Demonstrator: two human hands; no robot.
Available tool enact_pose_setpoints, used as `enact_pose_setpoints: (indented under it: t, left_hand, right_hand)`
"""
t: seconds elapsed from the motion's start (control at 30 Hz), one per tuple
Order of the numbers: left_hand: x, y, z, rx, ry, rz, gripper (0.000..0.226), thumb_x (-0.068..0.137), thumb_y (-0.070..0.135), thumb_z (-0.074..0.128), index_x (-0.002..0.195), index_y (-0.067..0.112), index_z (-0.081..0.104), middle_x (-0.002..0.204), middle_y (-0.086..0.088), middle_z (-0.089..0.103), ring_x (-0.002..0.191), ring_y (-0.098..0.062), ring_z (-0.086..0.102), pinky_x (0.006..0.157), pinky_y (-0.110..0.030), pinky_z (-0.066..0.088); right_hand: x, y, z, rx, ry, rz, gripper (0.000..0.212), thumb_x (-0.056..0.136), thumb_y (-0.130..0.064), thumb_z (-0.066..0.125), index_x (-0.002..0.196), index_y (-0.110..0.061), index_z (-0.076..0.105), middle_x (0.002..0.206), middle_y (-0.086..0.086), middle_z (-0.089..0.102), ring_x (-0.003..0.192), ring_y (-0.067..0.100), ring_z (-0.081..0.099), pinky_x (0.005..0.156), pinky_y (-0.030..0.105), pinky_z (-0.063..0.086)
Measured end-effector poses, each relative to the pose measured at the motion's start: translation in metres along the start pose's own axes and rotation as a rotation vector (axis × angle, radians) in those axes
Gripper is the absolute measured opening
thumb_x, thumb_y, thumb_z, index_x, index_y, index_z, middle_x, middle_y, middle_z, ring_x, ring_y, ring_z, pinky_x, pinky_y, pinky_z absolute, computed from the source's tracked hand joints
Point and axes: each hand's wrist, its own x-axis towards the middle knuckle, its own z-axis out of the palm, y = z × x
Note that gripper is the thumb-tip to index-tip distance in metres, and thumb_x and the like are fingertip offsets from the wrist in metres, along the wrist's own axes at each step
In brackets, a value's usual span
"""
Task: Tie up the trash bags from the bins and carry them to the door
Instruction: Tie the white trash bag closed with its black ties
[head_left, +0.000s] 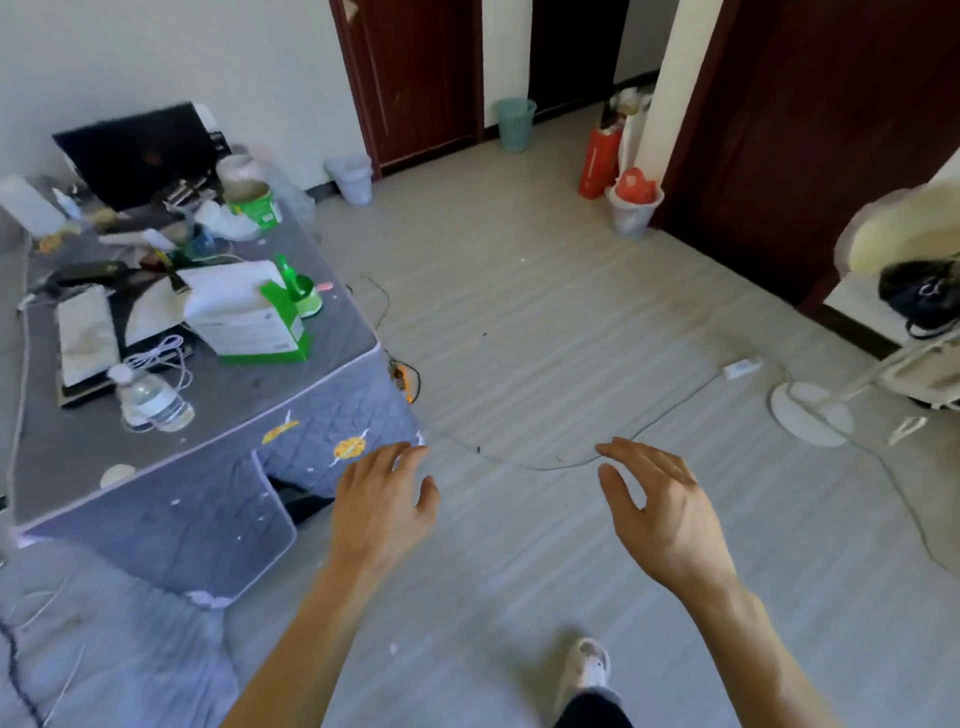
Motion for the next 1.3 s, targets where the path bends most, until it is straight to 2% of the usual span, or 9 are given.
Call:
enact_pose_setpoints:
  t: [0.13,0.3,0.47,0.6,0.77,0.9,1.03,1.2,1.3]
  left_hand:
    - [0.117,0.003,0.027,0.012,0.019,-0.02,0.038,0.076,0.036,0.041,0.096,0.018,0.068,0.095,0.0,0.072,0.085,-0.031,0.067,0.072,-0.039,0.052]
    - [0.253,0.018,0.048,-0.001,-0.016,-0.166,0.041,0.084,0.038,0.041,0.112,0.021,0.066,0.114,0.0,0.068,0.105,-0.029,0.062,0.088,-0.042,0.047]
    - [0.369,0.021,0.064,0.013,-0.033,-0.256,0.048,0.085,0.042,0.035,0.118,0.023,0.064,0.124,0.002,0.065,0.112,-0.028,0.059,0.096,-0.043,0.045]
    - [0.454,0.003,0.083,0.0,-0.014,-0.329,0.038,0.085,0.038,0.045,0.113,0.024,0.067,0.116,0.003,0.069,0.105,-0.029,0.064,0.091,-0.043,0.047]
    - [0.57,-0.03,0.125,-0.079,-0.056,-0.438,0.035,0.093,0.038,0.052,0.125,0.027,0.062,0.129,0.005,0.063,0.118,-0.025,0.057,0.099,-0.043,0.041]
    - [0.685,-0.069,0.143,-0.101,-0.088,-0.428,0.045,0.09,0.044,0.039,0.126,0.028,0.062,0.129,0.007,0.063,0.118,-0.024,0.057,0.1,-0.041,0.043]
    - [0.807,-0.107,0.138,-0.087,-0.08,-0.414,0.04,0.091,0.04,0.052,0.128,0.028,0.061,0.131,0.007,0.062,0.12,-0.023,0.057,0.101,-0.041,0.042]
    - [0.946,-0.158,0.153,-0.068,-0.13,-0.395,0.048,0.091,0.047,0.037,0.134,0.031,0.054,0.135,0.011,0.057,0.126,-0.017,0.051,0.106,-0.04,0.04]
    - [1.03,-0.19,0.169,-0.048,-0.118,-0.428,0.045,0.093,0.045,0.042,0.134,0.03,0.055,0.136,0.009,0.057,0.127,-0.019,0.051,0.106,-0.041,0.04]
  right_hand:
    - [0.123,0.025,0.018,0.023,-0.015,-0.036,0.026,0.094,-0.031,0.061,0.119,-0.03,0.069,0.126,-0.009,0.066,0.125,0.014,0.053,0.094,0.021,0.043]
    - [0.289,0.046,0.036,0.034,-0.063,-0.126,0.026,0.095,-0.029,0.061,0.119,-0.027,0.07,0.125,-0.007,0.066,0.125,0.015,0.054,0.092,0.023,0.044]
    - [0.434,0.057,0.056,0.013,-0.105,-0.217,0.024,0.092,-0.025,0.065,0.115,-0.022,0.072,0.119,-0.002,0.07,0.119,0.02,0.059,0.092,0.037,0.055]
    - [0.535,0.056,0.086,0.005,-0.139,-0.26,0.024,0.092,-0.026,0.066,0.115,-0.024,0.072,0.119,-0.005,0.069,0.117,0.017,0.059,0.096,0.034,0.052]
    - [0.663,0.049,0.144,0.027,-0.198,-0.245,0.025,0.094,-0.026,0.063,0.117,-0.023,0.071,0.121,-0.005,0.069,0.118,0.016,0.058,0.098,0.026,0.046]
    - [0.772,0.03,0.188,0.045,-0.248,-0.164,0.025,0.095,-0.029,0.061,0.118,-0.028,0.07,0.121,-0.011,0.067,0.12,0.012,0.057,0.099,0.023,0.042]
    - [0.889,-0.005,0.221,0.046,-0.265,-0.153,0.026,0.095,-0.033,0.058,0.119,-0.033,0.068,0.122,-0.017,0.064,0.122,0.006,0.052,0.1,0.02,0.038]
    - [1.028,-0.035,0.271,0.076,-0.29,-0.13,0.027,0.096,-0.037,0.055,0.121,-0.036,0.066,0.122,-0.024,0.059,0.118,-0.005,0.044,0.098,0.014,0.031]
    - [1.12,-0.041,0.313,0.084,-0.363,-0.135,0.028,0.097,-0.042,0.05,0.123,-0.041,0.062,0.123,-0.028,0.054,0.121,-0.008,0.039,0.1,0.015,0.028]
